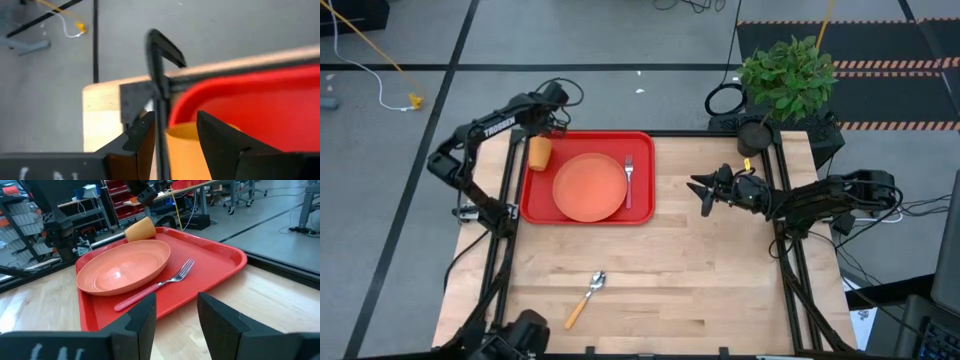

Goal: Pick and place plate/cup/fork/spoon on tray
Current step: Adjust the yellow cup on the red serving tray

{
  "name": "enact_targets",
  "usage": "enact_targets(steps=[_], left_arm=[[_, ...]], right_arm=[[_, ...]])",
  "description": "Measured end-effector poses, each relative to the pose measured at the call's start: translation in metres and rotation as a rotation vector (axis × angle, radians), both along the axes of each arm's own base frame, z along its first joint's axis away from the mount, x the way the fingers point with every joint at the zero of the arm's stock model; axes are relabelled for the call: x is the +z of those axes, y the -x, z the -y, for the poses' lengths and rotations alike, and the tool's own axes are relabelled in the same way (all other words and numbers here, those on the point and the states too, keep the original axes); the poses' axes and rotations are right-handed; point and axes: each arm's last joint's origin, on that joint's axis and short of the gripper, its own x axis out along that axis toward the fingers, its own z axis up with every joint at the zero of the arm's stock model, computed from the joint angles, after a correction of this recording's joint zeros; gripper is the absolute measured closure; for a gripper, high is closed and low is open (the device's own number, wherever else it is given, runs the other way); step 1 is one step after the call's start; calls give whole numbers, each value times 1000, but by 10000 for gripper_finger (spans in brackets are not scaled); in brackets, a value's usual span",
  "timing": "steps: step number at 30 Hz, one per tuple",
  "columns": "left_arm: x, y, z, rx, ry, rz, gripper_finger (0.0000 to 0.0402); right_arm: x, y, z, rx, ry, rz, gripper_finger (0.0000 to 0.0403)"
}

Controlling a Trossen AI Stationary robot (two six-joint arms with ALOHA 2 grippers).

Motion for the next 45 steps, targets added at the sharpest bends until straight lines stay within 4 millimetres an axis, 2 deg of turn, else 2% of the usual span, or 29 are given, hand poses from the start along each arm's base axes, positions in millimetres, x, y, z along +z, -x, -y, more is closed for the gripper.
enact_targets(steps=[10, 15, 19, 25, 31, 39, 45], left_arm=[[-36, -9, -14, 41, 59, -57, 254], [-45, -11, -14, -2, 141, -35, 254], [-47, -12, -7, -35, 238, -7, 254], [-42, -25, 14, -122, 396, 94, 254], [-31, -43, 48, -169, 470, 46, 254], [-16, -58, 90, -180, 462, -44, 254], [-5, -65, 103, -182, 313, -72, 254]], right_arm=[[2, 0, 0, 2, 5, 18, 266], [2, 0, 0, 2, 5, 18, 266], [2, 0, 0, 2, 5, 18, 266], [2, 0, 0, 3, 5, 18, 266], [2, 0, 0, 3, 5, 19, 266], [2, 0, 0, 4, 4, 18, 266], [2, 0, -1, 7, 4, 19, 266]])
